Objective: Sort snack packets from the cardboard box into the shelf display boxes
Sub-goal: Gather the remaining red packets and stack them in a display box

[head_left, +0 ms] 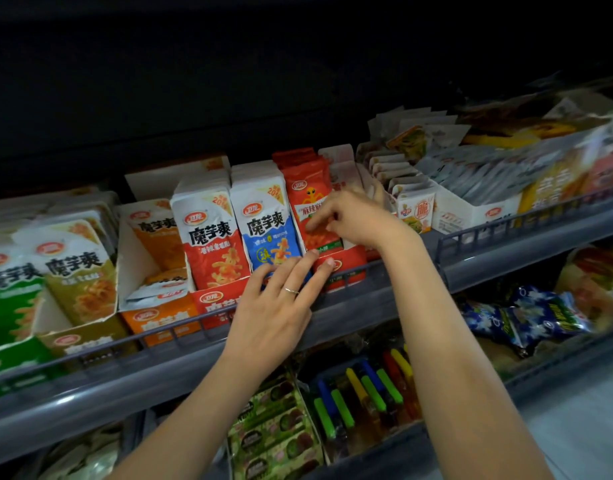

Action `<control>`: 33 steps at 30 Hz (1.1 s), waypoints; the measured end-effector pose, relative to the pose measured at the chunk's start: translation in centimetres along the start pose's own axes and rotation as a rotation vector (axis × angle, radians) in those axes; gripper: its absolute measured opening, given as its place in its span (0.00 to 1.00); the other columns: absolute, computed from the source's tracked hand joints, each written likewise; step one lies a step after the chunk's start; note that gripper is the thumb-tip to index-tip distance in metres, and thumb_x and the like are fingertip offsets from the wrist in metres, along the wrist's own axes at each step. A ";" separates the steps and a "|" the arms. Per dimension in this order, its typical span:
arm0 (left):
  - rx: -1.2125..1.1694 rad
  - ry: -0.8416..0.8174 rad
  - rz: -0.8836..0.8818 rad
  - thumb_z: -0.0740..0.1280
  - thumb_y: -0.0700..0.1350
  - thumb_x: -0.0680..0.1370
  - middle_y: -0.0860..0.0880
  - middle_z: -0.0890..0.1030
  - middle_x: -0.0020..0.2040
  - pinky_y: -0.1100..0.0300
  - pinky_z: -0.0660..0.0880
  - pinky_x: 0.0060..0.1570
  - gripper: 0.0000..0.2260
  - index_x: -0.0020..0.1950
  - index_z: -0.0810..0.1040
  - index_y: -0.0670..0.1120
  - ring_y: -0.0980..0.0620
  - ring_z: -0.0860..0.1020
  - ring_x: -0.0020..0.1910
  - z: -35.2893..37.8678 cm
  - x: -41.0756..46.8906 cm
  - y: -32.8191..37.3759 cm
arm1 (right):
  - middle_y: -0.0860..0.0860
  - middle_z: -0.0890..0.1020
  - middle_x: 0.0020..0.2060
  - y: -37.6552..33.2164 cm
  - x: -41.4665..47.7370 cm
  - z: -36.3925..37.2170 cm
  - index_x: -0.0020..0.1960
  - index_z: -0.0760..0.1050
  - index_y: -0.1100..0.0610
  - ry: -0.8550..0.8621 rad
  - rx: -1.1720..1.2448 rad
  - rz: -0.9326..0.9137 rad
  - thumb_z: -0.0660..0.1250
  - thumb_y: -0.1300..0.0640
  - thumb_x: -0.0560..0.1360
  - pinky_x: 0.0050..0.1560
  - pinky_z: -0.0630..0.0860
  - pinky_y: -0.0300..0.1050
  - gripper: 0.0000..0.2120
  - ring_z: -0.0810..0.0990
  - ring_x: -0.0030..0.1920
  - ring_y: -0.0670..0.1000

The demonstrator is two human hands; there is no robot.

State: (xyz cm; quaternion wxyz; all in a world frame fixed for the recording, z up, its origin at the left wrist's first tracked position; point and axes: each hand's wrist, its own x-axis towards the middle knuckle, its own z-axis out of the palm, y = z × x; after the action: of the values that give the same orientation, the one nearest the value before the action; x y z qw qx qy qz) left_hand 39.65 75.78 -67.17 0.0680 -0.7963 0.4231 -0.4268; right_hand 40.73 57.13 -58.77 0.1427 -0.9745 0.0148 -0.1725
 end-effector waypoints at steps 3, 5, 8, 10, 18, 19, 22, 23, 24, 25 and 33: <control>0.003 -0.002 0.007 0.56 0.43 0.75 0.44 0.74 0.67 0.50 0.64 0.58 0.24 0.72 0.69 0.46 0.46 0.68 0.63 0.0 -0.1 -0.1 | 0.45 0.69 0.70 -0.4 -0.1 -0.2 0.60 0.74 0.33 -0.143 -0.070 0.011 0.55 0.64 0.79 0.67 0.27 0.63 0.26 0.52 0.75 0.52; 0.002 -0.005 0.007 0.55 0.43 0.75 0.44 0.74 0.67 0.50 0.64 0.58 0.24 0.72 0.69 0.46 0.46 0.68 0.62 0.0 -0.1 -0.1 | 0.47 0.65 0.73 -0.7 -0.1 0.1 0.64 0.70 0.33 -0.184 -0.138 0.029 0.52 0.65 0.79 0.66 0.26 0.64 0.28 0.49 0.76 0.53; 0.003 -0.016 0.002 0.56 0.44 0.74 0.44 0.74 0.67 0.50 0.64 0.57 0.25 0.72 0.68 0.46 0.46 0.68 0.62 0.0 -0.1 -0.1 | 0.47 0.61 0.74 -1.0 -0.3 0.2 0.67 0.67 0.34 -0.178 -0.202 0.049 0.53 0.66 0.79 0.67 0.27 0.65 0.29 0.46 0.76 0.55; 0.004 -0.021 -0.003 0.56 0.44 0.74 0.45 0.73 0.68 0.50 0.64 0.57 0.25 0.72 0.67 0.47 0.46 0.68 0.62 0.0 -0.1 -0.1 | 0.47 0.61 0.75 -0.9 -0.4 0.1 0.68 0.67 0.35 -0.185 -0.173 0.047 0.53 0.66 0.78 0.68 0.29 0.64 0.29 0.47 0.76 0.55; -0.001 -0.011 -0.005 0.56 0.43 0.74 0.45 0.74 0.67 0.50 0.65 0.57 0.25 0.72 0.69 0.47 0.46 0.70 0.61 0.1 -0.1 0.0 | 0.43 0.70 0.67 0.4 -0.3 0.4 0.59 0.76 0.38 -0.117 0.002 0.007 0.58 0.56 0.80 0.71 0.34 0.62 0.16 0.56 0.73 0.52; 0.000 -0.008 -0.001 0.56 0.43 0.74 0.45 0.74 0.67 0.50 0.65 0.56 0.25 0.72 0.69 0.47 0.46 0.71 0.61 0.1 -0.1 0.0 | 0.42 0.72 0.66 0.6 -0.4 0.4 0.57 0.77 0.38 -0.090 0.025 0.004 0.58 0.55 0.79 0.70 0.33 0.61 0.15 0.56 0.73 0.51; 0.007 -0.002 0.010 0.56 0.43 0.74 0.45 0.74 0.67 0.51 0.65 0.56 0.24 0.72 0.69 0.46 0.45 0.70 0.61 0.2 -0.1 -0.1 | 0.39 0.73 0.64 1.1 -0.6 0.6 0.55 0.78 0.38 -0.039 0.071 0.006 0.58 0.52 0.80 0.68 0.28 0.59 0.13 0.54 0.74 0.50; 0.009 0.000 0.012 0.56 0.43 0.75 0.45 0.74 0.67 0.51 0.65 0.56 0.24 0.72 0.69 0.46 0.45 0.70 0.61 0.2 -0.2 -0.1 | 0.39 0.73 0.65 1.1 -0.7 0.7 0.55 0.78 0.38 -0.027 0.067 0.002 0.58 0.52 0.80 0.67 0.27 0.60 0.13 0.53 0.74 0.50; 0.011 0.003 0.013 0.56 0.43 0.75 0.45 0.74 0.67 0.51 0.65 0.56 0.24 0.72 0.69 0.46 0.45 0.70 0.61 0.2 -0.2 -0.1 | 0.39 0.73 0.65 1.0 -0.8 0.7 0.56 0.78 0.38 -0.017 0.064 -0.004 0.58 0.52 0.80 0.67 0.26 0.61 0.13 0.53 0.75 0.50; 0.009 0.006 0.014 0.56 0.43 0.75 0.45 0.74 0.67 0.51 0.65 0.56 0.24 0.71 0.69 0.46 0.45 0.70 0.60 0.2 -0.2 -0.1 | 0.39 0.72 0.66 1.0 -0.9 0.7 0.56 0.78 0.38 -0.008 0.065 -0.007 0.58 0.53 0.80 0.67 0.26 0.61 0.14 0.53 0.75 0.51; -0.026 -0.100 0.019 0.55 0.44 0.73 0.44 0.72 0.69 0.49 0.63 0.60 0.25 0.71 0.70 0.46 0.44 0.70 0.63 -0.6 0.2 -0.5 | 0.42 0.79 0.57 -1.4 -3.5 -1.6 0.49 0.81 0.44 0.296 -0.113 -0.105 0.59 0.59 0.76 0.70 0.37 0.59 0.15 0.65 0.68 0.52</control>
State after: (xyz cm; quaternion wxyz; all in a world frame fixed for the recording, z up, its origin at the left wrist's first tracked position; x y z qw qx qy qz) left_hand 39.55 76.09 -66.44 0.0831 -0.8134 0.4323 -0.3804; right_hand 36.88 58.34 -58.07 0.0746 -0.9443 -0.0056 -0.3204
